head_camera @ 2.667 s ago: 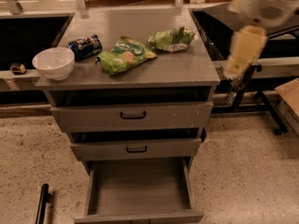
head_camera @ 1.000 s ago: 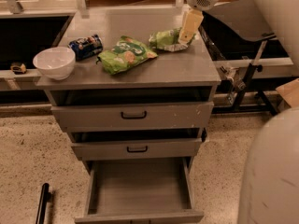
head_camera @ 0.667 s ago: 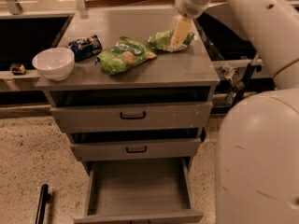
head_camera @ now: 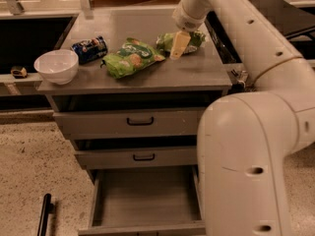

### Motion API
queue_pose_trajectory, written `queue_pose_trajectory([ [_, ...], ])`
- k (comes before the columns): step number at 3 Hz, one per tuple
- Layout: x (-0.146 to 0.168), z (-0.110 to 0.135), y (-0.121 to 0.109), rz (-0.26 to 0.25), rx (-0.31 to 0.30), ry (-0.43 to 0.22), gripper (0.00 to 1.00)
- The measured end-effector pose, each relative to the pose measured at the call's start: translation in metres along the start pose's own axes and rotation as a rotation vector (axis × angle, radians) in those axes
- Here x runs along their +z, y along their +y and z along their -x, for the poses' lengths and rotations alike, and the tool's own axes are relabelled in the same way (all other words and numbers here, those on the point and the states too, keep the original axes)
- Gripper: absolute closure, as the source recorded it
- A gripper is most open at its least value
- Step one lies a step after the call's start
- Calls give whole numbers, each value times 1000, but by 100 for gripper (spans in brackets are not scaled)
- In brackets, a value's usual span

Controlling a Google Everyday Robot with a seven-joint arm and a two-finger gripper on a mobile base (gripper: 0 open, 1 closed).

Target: Place green jalapeno chip bag into bottom drawer

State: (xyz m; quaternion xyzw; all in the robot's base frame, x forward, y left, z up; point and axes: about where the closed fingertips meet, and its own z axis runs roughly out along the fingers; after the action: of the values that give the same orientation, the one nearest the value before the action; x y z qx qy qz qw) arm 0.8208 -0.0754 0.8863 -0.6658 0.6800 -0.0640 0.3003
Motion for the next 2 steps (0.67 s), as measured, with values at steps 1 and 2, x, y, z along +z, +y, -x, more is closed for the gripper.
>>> queue_pose_trajectory([
  [1, 25, -9, -5, 10, 18, 3, 30],
  [2, 30, -15, -8, 2, 30, 8, 53],
])
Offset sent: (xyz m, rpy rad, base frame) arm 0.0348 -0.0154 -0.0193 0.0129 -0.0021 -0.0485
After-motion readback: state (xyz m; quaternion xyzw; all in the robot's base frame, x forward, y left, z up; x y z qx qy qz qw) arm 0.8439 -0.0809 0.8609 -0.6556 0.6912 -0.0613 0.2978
